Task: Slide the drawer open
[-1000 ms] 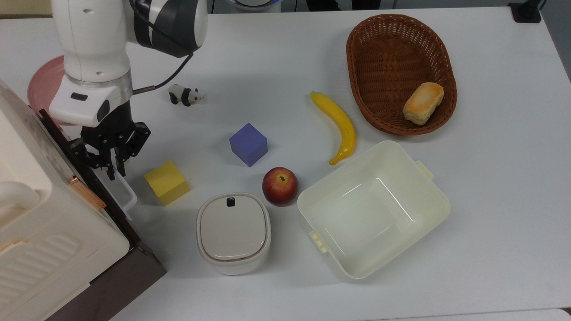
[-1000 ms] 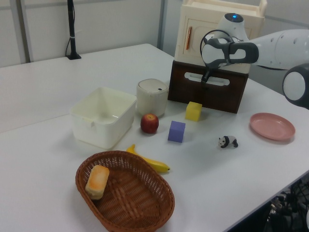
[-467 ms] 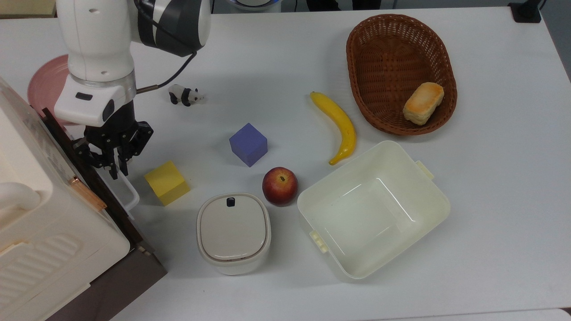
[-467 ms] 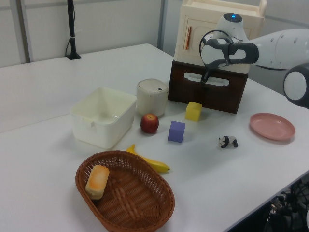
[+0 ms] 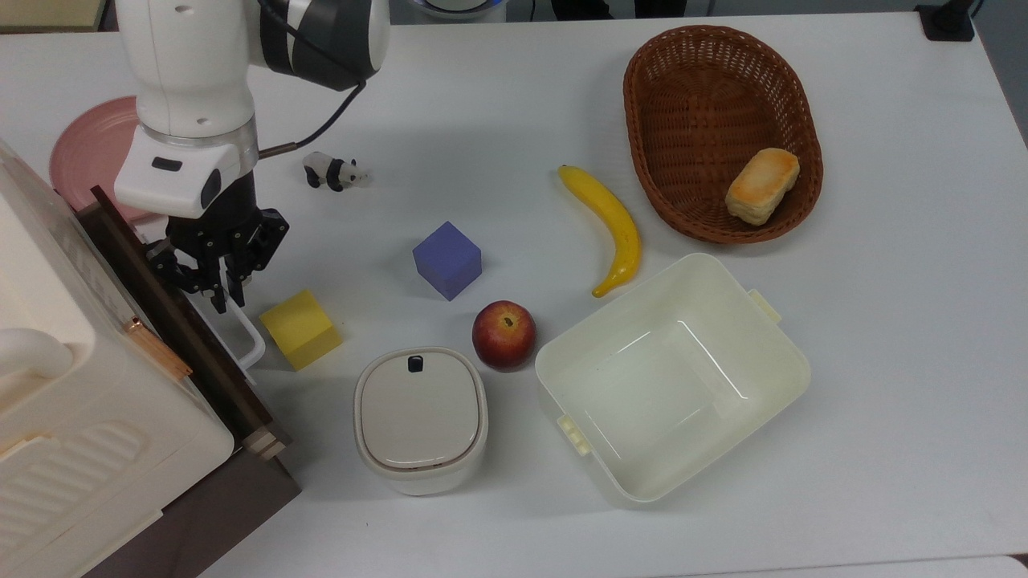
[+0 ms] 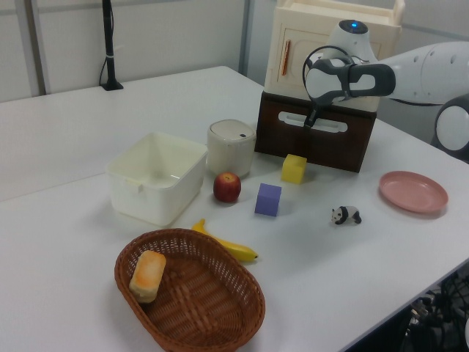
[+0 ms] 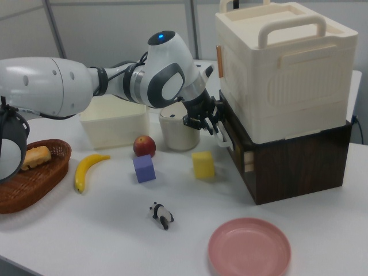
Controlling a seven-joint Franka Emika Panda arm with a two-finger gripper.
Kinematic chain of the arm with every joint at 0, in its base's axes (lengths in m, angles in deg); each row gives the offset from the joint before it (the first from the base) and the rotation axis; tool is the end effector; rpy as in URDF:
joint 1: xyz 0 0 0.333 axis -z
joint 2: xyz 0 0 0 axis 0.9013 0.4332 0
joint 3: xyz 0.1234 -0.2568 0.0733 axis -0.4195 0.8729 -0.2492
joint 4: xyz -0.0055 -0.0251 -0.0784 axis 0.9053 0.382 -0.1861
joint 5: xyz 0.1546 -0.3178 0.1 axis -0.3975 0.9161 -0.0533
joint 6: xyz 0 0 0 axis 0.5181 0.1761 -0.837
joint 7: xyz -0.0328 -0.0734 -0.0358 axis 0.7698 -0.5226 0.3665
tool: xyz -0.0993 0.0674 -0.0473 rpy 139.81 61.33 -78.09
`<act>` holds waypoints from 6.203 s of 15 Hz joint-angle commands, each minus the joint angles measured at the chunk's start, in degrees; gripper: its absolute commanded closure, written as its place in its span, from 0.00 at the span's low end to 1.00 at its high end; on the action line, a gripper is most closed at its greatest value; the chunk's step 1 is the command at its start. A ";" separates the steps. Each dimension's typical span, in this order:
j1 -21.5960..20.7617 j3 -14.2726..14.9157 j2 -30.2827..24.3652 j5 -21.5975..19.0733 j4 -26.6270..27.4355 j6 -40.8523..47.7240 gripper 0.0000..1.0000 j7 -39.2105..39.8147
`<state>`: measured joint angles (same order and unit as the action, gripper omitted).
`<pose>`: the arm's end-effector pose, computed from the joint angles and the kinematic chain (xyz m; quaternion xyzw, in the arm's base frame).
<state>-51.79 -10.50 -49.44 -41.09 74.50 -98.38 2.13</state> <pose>0.6786 -0.1597 0.4168 0.9301 0.3083 0.1501 0.1319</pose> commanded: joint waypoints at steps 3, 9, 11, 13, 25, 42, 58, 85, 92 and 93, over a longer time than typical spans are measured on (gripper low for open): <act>-0.76 -1.11 -4.85 0.85 5.15 -0.24 0.90 -1.19; -1.99 -1.11 -6.79 0.76 7.52 0.02 0.90 -1.45; -2.26 -1.11 -7.14 0.76 8.14 0.11 0.90 -1.54; -2.35 -1.11 -7.84 0.76 9.02 0.02 0.90 -1.45; -3.75 -1.11 -11.18 0.67 13.15 1.60 0.90 -1.89; -4.72 -1.37 -13.03 0.23 13.33 7.05 0.90 -1.98; -5.69 -1.46 -12.33 0.58 13.50 7.14 0.90 -1.71; -6.04 -4.18 -17.33 -0.73 6.82 33.30 0.00 -16.64; -8.32 -3.22 -23.05 -3.46 5.60 41.94 0.00 -49.82; -8.50 -2.52 -23.05 -3.54 4.63 41.94 0.00 -52.75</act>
<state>-58.47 -14.93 -71.36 -43.83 79.94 -57.95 -41.13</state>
